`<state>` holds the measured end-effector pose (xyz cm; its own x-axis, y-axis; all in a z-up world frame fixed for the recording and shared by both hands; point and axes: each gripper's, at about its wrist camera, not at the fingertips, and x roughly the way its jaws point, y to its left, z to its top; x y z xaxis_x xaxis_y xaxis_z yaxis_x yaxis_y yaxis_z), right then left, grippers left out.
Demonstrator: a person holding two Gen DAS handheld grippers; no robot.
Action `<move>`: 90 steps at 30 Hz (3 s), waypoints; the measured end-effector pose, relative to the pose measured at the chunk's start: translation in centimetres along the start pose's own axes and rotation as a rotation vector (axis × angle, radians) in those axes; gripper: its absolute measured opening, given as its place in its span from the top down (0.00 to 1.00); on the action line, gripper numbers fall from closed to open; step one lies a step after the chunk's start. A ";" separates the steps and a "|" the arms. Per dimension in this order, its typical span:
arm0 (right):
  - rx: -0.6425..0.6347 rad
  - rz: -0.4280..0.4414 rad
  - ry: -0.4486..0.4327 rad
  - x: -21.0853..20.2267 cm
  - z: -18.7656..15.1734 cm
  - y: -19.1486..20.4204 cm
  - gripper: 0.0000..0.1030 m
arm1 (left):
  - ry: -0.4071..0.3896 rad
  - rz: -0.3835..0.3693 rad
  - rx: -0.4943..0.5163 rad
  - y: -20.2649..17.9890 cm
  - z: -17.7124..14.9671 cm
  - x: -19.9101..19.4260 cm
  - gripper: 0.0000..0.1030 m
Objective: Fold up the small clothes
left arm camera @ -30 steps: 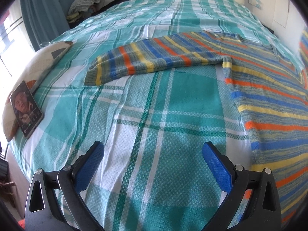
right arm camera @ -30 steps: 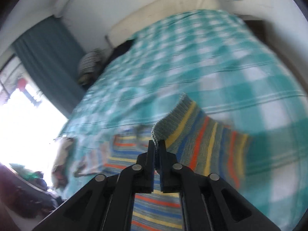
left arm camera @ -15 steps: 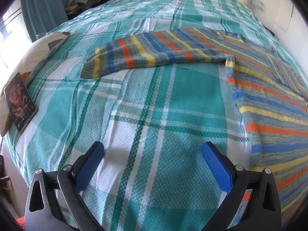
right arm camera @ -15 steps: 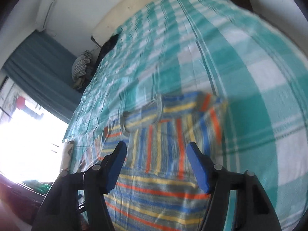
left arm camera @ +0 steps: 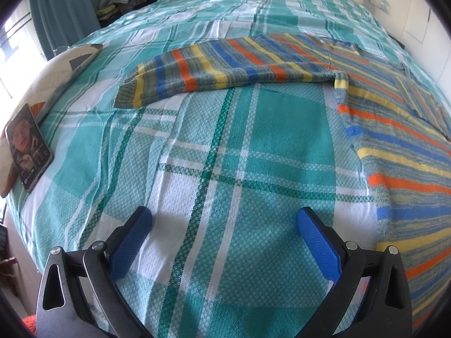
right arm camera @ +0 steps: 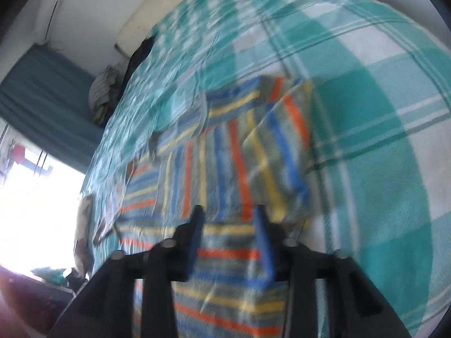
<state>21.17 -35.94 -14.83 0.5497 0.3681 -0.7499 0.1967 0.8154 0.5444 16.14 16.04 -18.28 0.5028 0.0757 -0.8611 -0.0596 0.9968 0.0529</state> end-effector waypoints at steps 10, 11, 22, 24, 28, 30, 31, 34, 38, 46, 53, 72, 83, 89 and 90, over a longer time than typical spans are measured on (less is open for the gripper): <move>-0.170 -0.262 -0.088 -5.1 -5.3 -2.0 0.46 | -0.005 0.002 0.003 0.1 -0.5 0.0 0.00; -0.211 -0.314 -0.110 -6.3 -5.8 -1.9 0.45 | -0.004 0.006 0.001 0.0 -0.5 0.0 0.00; -0.204 -0.609 -0.215 -8.3 -11.0 -9.9 0.35 | -0.034 0.032 -0.003 -0.3 -0.9 0.0 0.00; -0.171 -0.603 -0.238 -8.3 -10.9 -10.0 0.27 | -0.034 0.034 -0.003 -0.3 -1.0 0.0 0.00; -0.212 -0.617 -0.245 -7.3 -11.1 -9.6 0.18 | -0.013 0.019 -0.012 -0.1 -0.8 -0.2 0.00; -0.211 -0.611 -0.251 -7.2 -11.1 -9.7 0.17 | 0.017 -0.015 -0.034 0.4 -0.5 -0.4 0.00; -0.210 -0.609 -0.254 -7.2 -11.0 -9.7 0.16 | 0.025 -0.055 -0.068 1.0 -0.3 -0.7 0.01; -0.213 -0.611 -0.260 -7.1 -11.1 -9.7 0.15 | 0.002 -0.213 -0.240 4.2 0.2 -1.8 0.01; -0.214 -0.612 -0.261 -7.1 -11.2 -9.8 0.13 | -0.063 -0.230 -0.468 10.4 2.8 -1.5 0.01; -0.215 -0.615 -0.260 -6.9 -11.2 -9.8 0.11 | 0.045 -0.169 -0.457 14.1 10.6 5.5 0.46; -0.228 -0.642 -0.259 -6.6 -11.1 -9.7 0.10 | -0.075 -0.203 -0.209 7.4 16.9 -0.3 0.96; -0.221 -0.632 -0.258 -6.6 -11.0 -9.8 0.10 | -0.079 -0.351 0.209 -20.5 15.7 -3.8 0.09; -0.214 -0.630 -0.255 -6.4 -10.9 -9.8 0.08 | -0.064 -0.136 0.046 -4.0 5.9 -2.4 0.08; -0.199 -0.583 -0.173 -8.0 -7.9 -5.6 0.29 | -0.061 -0.127 -0.016 -1.7 2.2 1.0 0.06; -0.191 -0.513 -0.163 -8.1 -7.1 -4.0 0.29 | -0.096 -0.127 -0.018 -1.9 1.5 1.3 0.04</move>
<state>10.18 -38.97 -13.59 0.5440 -0.1573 -0.8242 0.3290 0.9436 0.0371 18.22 14.28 -18.76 0.5877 -0.0481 -0.8077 -0.0050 0.9980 -0.0632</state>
